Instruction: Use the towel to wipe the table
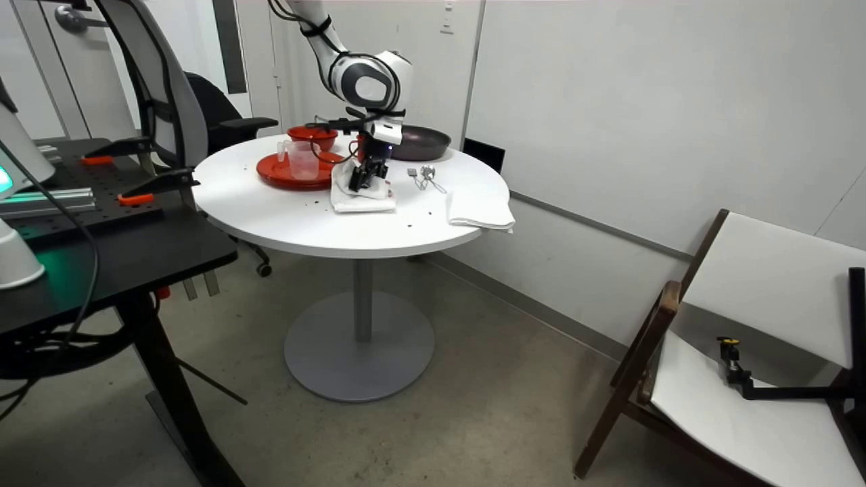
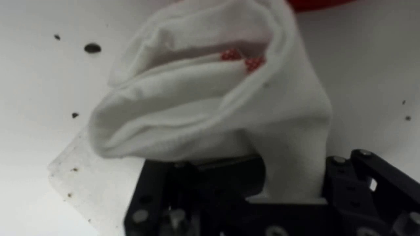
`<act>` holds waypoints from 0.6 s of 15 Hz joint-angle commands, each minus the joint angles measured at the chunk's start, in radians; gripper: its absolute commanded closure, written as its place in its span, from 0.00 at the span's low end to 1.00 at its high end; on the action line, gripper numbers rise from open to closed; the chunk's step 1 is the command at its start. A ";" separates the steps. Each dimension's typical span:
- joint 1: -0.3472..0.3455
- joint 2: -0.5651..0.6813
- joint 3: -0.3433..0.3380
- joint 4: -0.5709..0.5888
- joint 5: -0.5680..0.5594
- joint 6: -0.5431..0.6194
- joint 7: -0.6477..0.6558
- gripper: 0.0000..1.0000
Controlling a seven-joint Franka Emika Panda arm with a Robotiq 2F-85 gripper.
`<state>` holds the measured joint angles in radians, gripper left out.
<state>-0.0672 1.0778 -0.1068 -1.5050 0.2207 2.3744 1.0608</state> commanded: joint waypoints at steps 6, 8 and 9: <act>0.012 0.041 0.005 0.056 0.014 -0.008 -0.016 1.00; 0.010 0.050 -0.011 0.072 0.007 -0.004 -0.008 1.00; 0.010 0.054 -0.019 0.079 0.004 -0.003 -0.006 1.00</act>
<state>-0.0526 1.0879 -0.1010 -1.4816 0.2208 2.3744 1.0592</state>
